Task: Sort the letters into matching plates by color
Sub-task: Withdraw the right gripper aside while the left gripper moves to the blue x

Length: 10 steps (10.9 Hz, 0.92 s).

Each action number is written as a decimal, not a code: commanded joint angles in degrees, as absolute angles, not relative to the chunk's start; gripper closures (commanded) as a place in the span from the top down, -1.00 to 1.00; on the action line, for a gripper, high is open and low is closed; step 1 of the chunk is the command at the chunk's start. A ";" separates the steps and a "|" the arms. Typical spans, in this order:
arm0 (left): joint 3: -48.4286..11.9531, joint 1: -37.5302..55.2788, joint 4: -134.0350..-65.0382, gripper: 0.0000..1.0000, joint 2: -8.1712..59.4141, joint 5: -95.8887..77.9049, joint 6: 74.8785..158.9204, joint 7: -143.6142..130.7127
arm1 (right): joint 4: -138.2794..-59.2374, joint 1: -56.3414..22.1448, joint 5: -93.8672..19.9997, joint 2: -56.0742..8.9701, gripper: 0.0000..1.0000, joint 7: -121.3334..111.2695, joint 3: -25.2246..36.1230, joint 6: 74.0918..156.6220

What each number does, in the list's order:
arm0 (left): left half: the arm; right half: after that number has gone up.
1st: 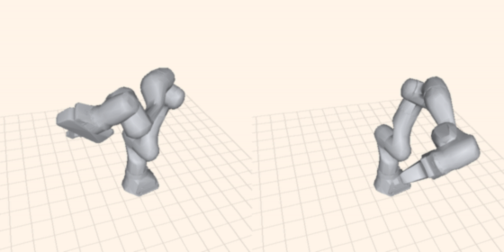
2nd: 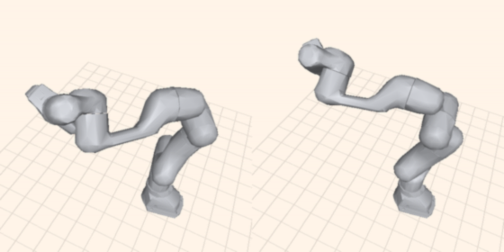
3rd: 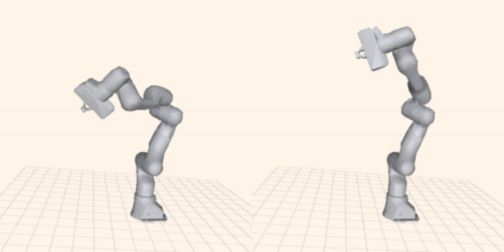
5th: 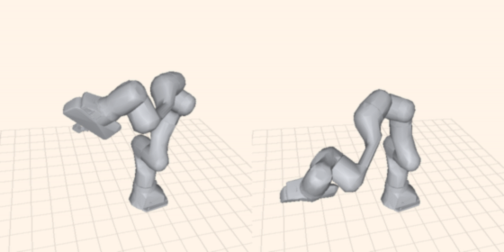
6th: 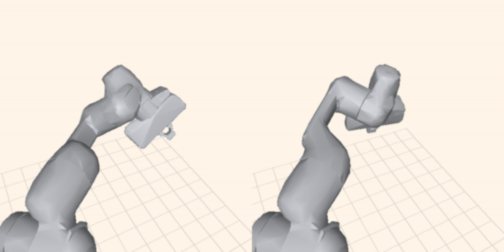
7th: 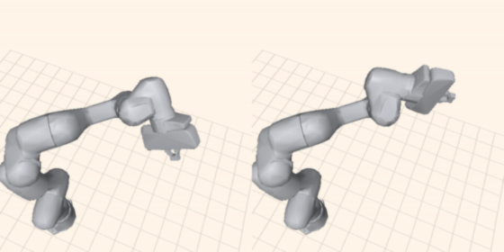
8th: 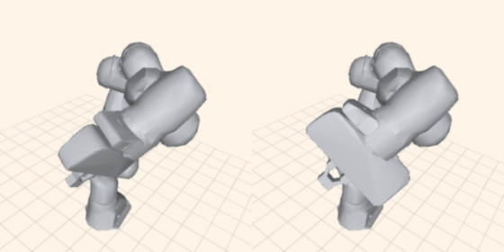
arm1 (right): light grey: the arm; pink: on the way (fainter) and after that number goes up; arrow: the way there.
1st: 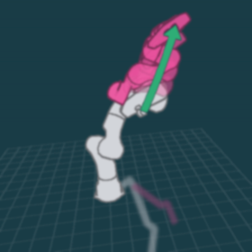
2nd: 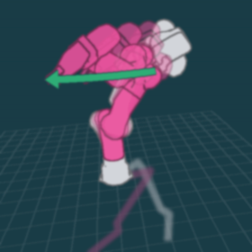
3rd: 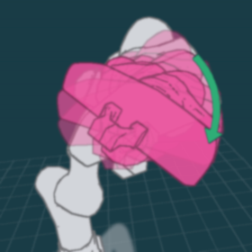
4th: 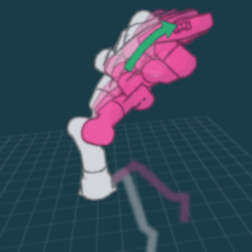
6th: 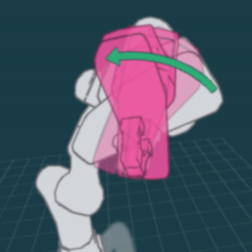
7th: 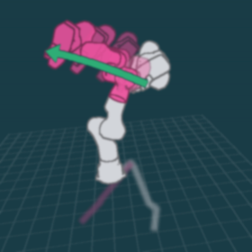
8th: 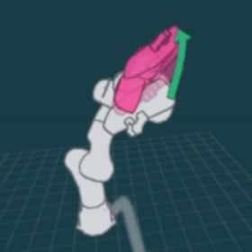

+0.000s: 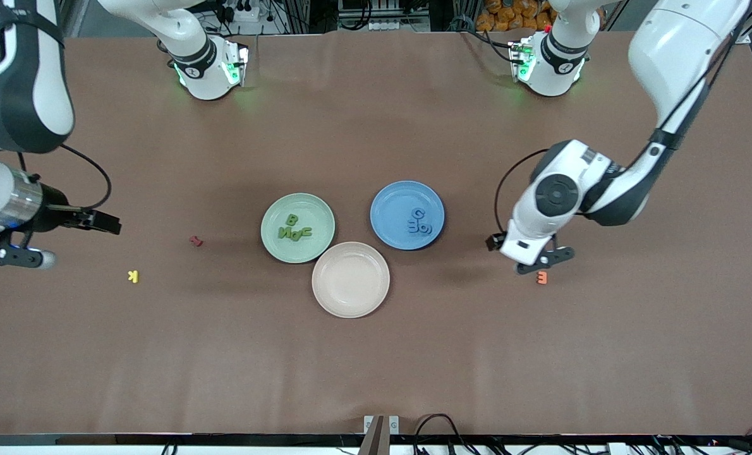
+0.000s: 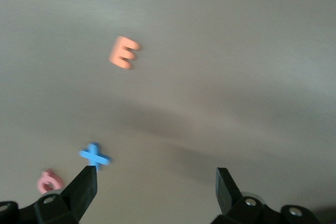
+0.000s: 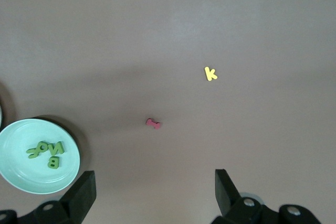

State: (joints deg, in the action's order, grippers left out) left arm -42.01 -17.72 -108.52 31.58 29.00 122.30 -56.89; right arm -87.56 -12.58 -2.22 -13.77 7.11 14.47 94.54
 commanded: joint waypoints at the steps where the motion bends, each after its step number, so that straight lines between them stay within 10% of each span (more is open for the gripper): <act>1: -45.87 -24.33 -111.80 1.00 29.36 27.16 122.34 -57.83 | -83.16 -11.34 -1.49 -11.87 1.00 7.47 14.24 89.31; 10: -46.32 -24.79 -111.18 1.00 28.13 27.16 122.43 -57.75 | -81.73 -10.63 -1.50 -5.98 1.00 6.94 14.15 86.31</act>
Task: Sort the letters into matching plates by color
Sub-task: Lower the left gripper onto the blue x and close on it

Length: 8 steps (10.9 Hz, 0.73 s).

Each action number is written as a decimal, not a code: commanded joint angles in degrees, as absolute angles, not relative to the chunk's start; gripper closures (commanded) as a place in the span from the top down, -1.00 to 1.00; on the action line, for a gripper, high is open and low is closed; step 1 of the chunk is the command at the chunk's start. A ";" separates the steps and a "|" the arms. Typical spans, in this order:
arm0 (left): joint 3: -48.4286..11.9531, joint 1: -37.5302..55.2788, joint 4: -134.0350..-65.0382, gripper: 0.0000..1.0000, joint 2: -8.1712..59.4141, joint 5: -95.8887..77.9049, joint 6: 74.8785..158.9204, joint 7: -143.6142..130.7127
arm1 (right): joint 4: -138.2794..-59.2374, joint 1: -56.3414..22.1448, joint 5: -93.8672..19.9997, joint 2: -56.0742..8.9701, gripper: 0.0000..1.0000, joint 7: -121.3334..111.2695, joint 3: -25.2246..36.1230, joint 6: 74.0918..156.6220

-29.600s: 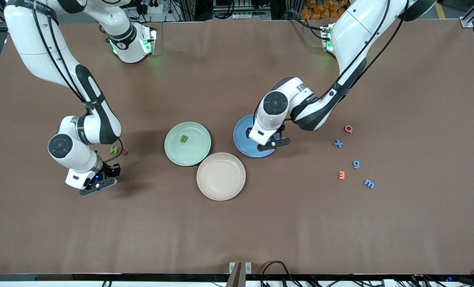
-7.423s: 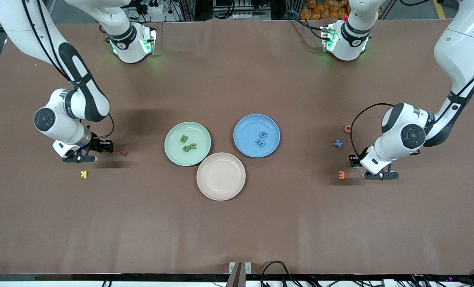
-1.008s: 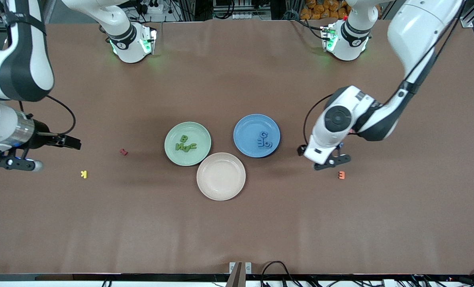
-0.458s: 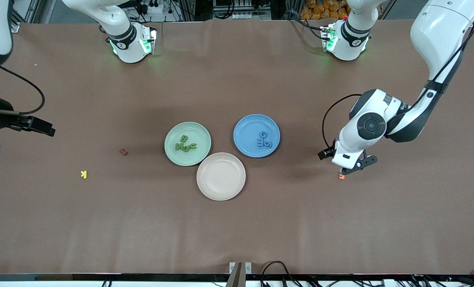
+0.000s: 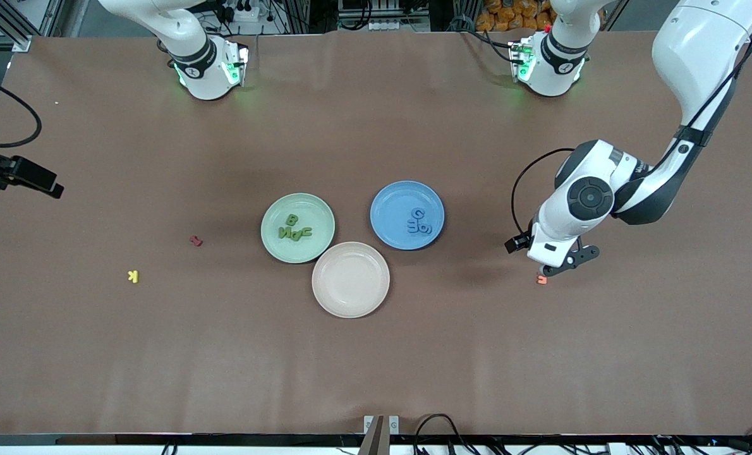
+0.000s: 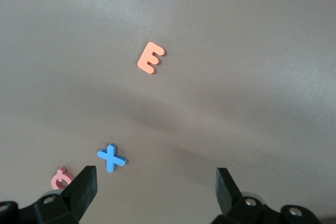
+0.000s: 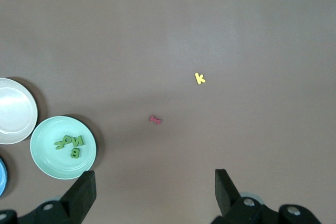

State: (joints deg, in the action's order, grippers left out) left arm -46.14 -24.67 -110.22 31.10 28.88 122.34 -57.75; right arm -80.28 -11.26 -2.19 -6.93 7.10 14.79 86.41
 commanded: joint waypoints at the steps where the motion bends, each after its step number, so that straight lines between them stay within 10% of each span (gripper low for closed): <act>1: -45.88 -24.00 -110.83 1.00 27.78 27.42 123.04 -57.31 | -82.78 -10.63 -0.71 -5.37 1.00 6.94 14.15 86.48; 8: -23.69 -3.92 -103.55 1.00 26.89 22.51 123.31 -44.93 | -85.69 -10.72 0.26 -2.37 1.00 6.86 13.89 86.40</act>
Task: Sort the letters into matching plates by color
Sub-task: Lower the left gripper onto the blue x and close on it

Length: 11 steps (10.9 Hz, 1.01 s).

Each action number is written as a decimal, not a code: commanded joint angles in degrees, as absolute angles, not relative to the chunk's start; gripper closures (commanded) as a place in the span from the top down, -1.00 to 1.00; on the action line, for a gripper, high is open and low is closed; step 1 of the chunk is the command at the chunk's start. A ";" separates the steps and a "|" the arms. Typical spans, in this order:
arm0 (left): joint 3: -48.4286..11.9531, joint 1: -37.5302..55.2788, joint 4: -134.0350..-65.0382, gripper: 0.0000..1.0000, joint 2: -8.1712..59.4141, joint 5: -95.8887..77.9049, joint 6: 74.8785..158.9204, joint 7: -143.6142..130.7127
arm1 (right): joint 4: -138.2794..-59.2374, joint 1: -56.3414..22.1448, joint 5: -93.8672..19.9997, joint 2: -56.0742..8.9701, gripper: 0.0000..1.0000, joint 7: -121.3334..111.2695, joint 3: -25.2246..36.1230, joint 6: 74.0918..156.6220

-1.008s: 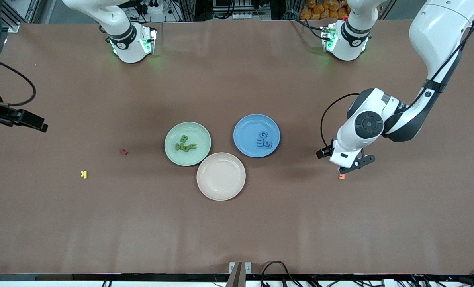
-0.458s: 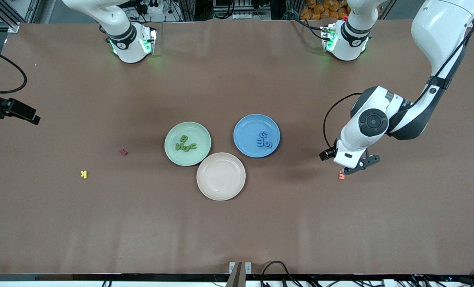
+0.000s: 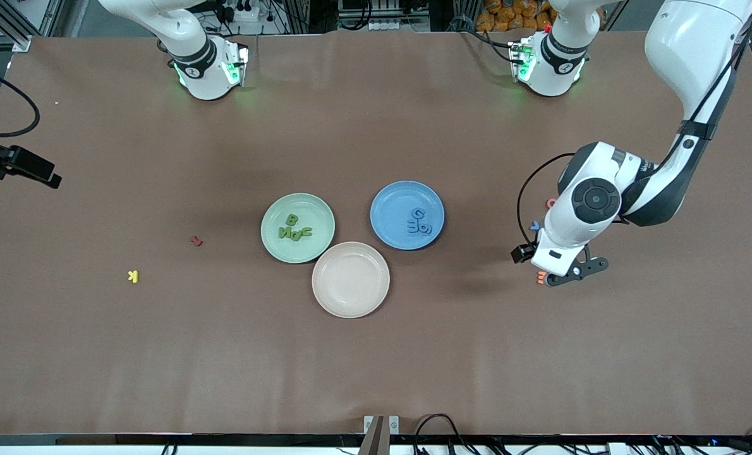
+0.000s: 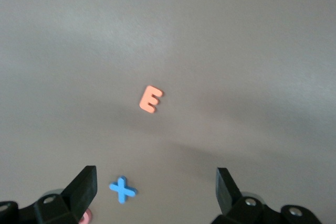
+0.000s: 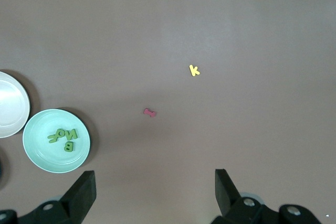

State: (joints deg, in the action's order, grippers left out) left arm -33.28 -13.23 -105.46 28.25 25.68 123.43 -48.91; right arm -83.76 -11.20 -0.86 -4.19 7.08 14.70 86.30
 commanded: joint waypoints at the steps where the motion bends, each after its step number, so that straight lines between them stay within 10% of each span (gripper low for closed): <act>1: -20.34 -1.43 -102.32 1.00 26.98 20.85 123.31 -41.95 | -85.52 -10.72 0.26 -2.46 1.00 6.86 13.89 86.40; 7: -7.14 5.89 -94.92 1.00 30.33 10.05 125.68 -20.24 | -85.25 -10.72 0.26 -2.64 1.00 6.86 13.89 86.39; 11: -4.83 5.63 -102.36 1.00 23.58 5.02 126.82 -13.98 | -84.64 -10.72 0.26 -3.07 1.00 6.94 13.80 86.75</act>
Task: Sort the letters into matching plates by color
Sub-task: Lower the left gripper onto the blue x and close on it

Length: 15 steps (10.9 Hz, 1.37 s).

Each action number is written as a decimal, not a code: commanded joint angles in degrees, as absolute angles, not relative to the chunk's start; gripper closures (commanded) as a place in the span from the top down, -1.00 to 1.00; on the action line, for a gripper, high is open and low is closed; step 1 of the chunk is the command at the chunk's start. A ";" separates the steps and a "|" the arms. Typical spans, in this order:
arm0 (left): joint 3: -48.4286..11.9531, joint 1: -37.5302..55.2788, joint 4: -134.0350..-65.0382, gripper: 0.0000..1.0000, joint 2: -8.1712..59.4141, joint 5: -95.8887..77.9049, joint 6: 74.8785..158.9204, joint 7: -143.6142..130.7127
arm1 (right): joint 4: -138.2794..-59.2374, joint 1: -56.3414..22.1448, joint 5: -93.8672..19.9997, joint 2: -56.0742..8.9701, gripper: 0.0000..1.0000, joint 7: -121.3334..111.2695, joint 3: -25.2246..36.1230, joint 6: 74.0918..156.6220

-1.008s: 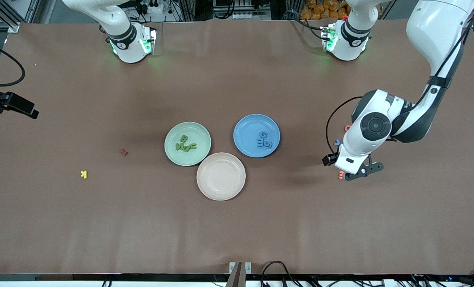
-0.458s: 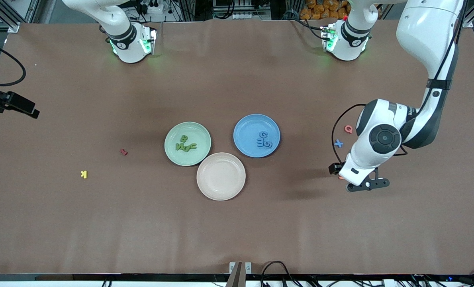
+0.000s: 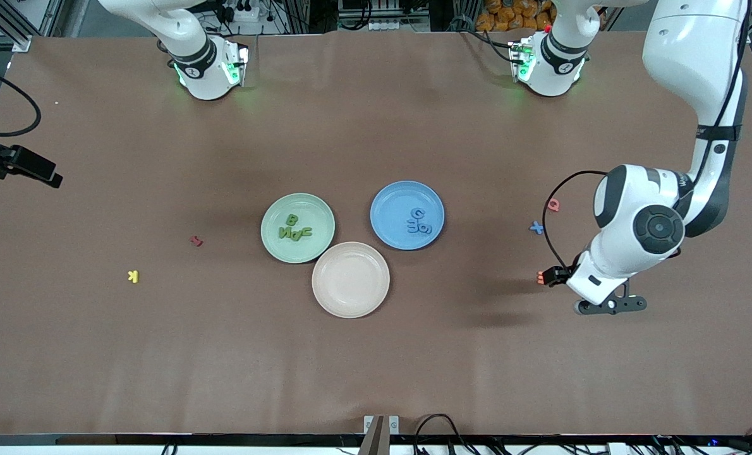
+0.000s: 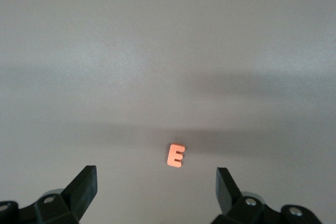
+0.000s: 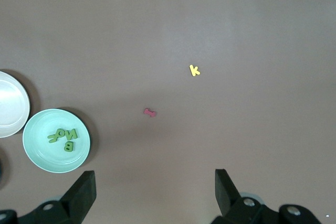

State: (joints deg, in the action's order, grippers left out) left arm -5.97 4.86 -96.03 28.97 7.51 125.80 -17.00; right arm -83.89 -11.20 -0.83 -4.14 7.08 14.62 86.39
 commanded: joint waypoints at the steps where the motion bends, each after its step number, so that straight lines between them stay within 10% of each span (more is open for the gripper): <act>1: -4.83 5.54 -106.22 1.00 21.38 4.92 127.61 -12.76 | -84.64 -10.72 0.35 -3.16 1.00 6.94 13.80 86.84; 4: -4.92 5.54 -118.98 1.00 15.48 4.92 136.83 -5.54 | -84.64 -10.72 0.44 -3.25 1.00 6.86 13.71 87.36; 15: -6.24 5.98 -131.12 1.00 14.15 4.31 144.20 18.61 | -84.64 -8.53 0.17 -3.34 1.00 6.94 12.49 87.54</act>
